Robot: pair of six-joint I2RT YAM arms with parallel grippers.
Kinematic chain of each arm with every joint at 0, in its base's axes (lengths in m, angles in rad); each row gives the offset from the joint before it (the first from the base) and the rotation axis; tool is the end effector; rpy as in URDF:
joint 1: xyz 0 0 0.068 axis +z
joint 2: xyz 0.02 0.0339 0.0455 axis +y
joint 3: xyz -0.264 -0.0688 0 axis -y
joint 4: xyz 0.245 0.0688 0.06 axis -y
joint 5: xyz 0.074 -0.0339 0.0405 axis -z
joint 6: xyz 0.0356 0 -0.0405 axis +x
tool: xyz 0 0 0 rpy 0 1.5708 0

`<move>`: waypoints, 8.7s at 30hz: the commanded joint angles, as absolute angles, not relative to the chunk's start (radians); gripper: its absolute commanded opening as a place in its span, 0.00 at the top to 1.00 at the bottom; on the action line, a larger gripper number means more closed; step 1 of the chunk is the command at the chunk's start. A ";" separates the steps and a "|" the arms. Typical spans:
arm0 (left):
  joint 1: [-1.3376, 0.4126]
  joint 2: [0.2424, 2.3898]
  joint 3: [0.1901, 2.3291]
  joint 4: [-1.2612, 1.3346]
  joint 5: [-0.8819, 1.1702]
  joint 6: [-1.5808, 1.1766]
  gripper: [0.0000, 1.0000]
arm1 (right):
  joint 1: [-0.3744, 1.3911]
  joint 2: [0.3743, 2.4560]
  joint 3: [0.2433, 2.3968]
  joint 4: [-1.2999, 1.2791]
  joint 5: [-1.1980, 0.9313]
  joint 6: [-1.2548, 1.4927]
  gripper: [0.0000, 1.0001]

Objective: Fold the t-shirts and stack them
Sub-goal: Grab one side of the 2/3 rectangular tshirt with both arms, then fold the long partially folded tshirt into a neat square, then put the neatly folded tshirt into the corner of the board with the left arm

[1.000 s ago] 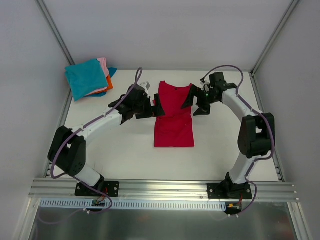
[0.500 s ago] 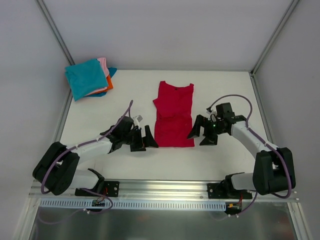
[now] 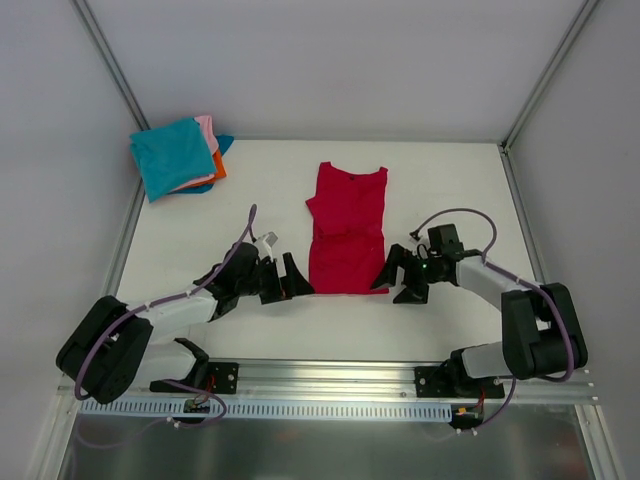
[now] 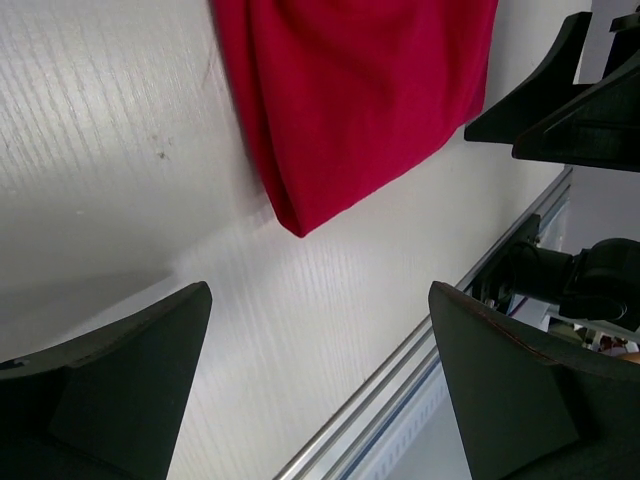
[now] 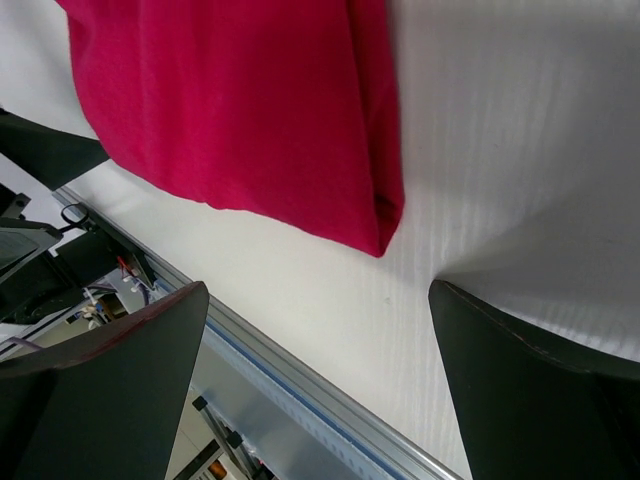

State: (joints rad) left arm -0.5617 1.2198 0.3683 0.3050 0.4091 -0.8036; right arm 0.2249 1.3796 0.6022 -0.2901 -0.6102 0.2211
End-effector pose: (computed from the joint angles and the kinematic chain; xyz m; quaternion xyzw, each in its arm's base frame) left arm 0.1845 -0.1328 0.1612 -0.0042 0.8593 -0.4401 0.2606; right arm 0.2258 0.0726 0.1532 -0.0766 0.9236 0.3362 0.1673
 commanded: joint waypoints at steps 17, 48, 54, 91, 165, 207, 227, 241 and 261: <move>-0.624 1.609 0.462 0.621 0.371 -0.839 0.15 | 0.229 1.499 0.650 -0.173 -0.614 0.222 0.07; -0.710 1.626 0.482 0.517 0.353 -0.844 1.00 | 0.227 1.464 0.542 -0.159 -0.634 0.213 1.00; -0.762 1.530 0.394 0.497 0.336 -0.876 1.00 | 0.229 1.313 0.440 -0.201 -0.632 0.221 1.00; -0.934 1.048 0.713 -0.158 0.080 -0.835 1.00 | 0.272 0.868 0.689 -0.670 -0.611 0.258 1.00; -0.577 0.759 0.730 -0.244 0.396 -0.752 0.01 | 0.250 2.313 1.857 -0.503 -0.701 0.308 0.01; -0.414 1.660 0.776 0.414 0.275 -0.672 0.07 | 0.287 0.945 1.111 -0.807 -0.603 0.196 0.01; -0.382 1.988 0.835 0.739 0.370 -0.868 0.12 | 0.285 1.555 1.301 -0.578 -0.621 0.173 0.01; -0.374 1.937 0.778 0.745 0.443 -0.857 0.15 | 0.319 2.034 1.588 -0.454 -0.689 0.290 0.01; -0.382 0.685 0.601 -0.127 0.157 -0.592 0.01 | 0.764 2.156 2.138 -1.139 0.262 -0.023 0.01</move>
